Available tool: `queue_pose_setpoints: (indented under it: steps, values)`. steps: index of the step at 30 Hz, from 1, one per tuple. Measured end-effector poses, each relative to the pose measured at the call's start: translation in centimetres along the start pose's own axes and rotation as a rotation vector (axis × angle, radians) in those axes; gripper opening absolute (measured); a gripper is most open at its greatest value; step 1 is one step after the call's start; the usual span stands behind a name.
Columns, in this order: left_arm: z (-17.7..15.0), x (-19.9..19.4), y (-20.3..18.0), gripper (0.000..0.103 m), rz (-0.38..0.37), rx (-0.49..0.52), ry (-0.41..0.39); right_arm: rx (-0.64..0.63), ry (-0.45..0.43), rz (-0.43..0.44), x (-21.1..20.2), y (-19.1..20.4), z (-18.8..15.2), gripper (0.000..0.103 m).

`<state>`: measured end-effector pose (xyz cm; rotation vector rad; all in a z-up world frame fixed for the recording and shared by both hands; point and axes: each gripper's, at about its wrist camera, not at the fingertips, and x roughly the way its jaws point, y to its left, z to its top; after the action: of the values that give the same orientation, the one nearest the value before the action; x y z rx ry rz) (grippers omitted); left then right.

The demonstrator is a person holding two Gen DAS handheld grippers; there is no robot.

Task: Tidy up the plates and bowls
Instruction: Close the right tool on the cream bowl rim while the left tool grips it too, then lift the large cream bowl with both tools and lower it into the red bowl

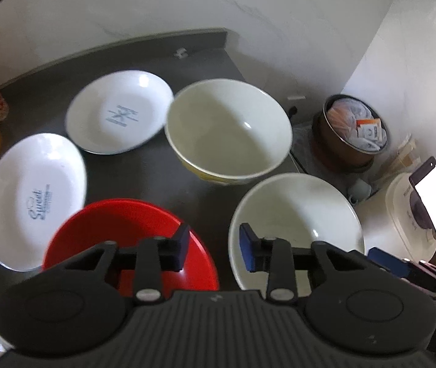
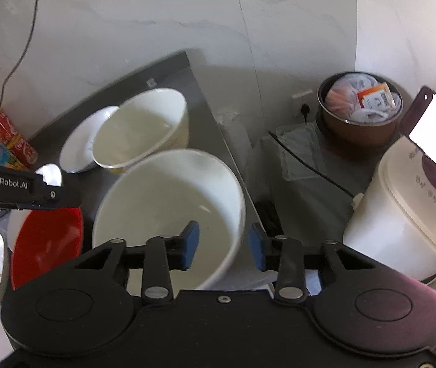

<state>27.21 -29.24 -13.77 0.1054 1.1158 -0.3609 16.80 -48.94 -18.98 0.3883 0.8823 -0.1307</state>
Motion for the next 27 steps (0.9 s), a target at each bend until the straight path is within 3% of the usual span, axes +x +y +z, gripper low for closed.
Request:
queue_pose_setpoints:
  steps: [3,11,14,15,17,21,27]
  values:
    - [0.3,1.1,-0.9,0.03,-0.022,0.037,0.021,0.009,0.024,-0.008,0.8,-0.5,-0.2,0.036]
    - [1.2,4.6,-2.4,0.027,0.017,0.089,0.061,0.021,0.068,-0.024,2.3,-0.6,-0.7,0.035]
    - [1.3,6.3,-2.5,0.025,0.022,0.105,0.093,0.006,0.073,-0.019,2.6,-0.3,-0.7,0.025]
    - [1.2,6.8,-2.4,0.019,0.021,0.103,0.107,-0.002,0.073,-0.017,2.6,-0.1,-0.7,0.019]
    - [1.0,7.5,-2.3,0.012,0.015,0.092,0.136,-0.02,0.074,-0.041,2.6,0.4,-0.5,0.018]
    - [0.9,6.6,-2.3,0.011,0.041,0.099,0.1,-0.024,0.049,-0.048,2.1,0.8,-0.2,0.017]
    - [1.7,3.2,-1.9,0.011,0.012,0.084,0.026,-0.031,0.004,-0.031,0.3,1.5,0.5,0.016]
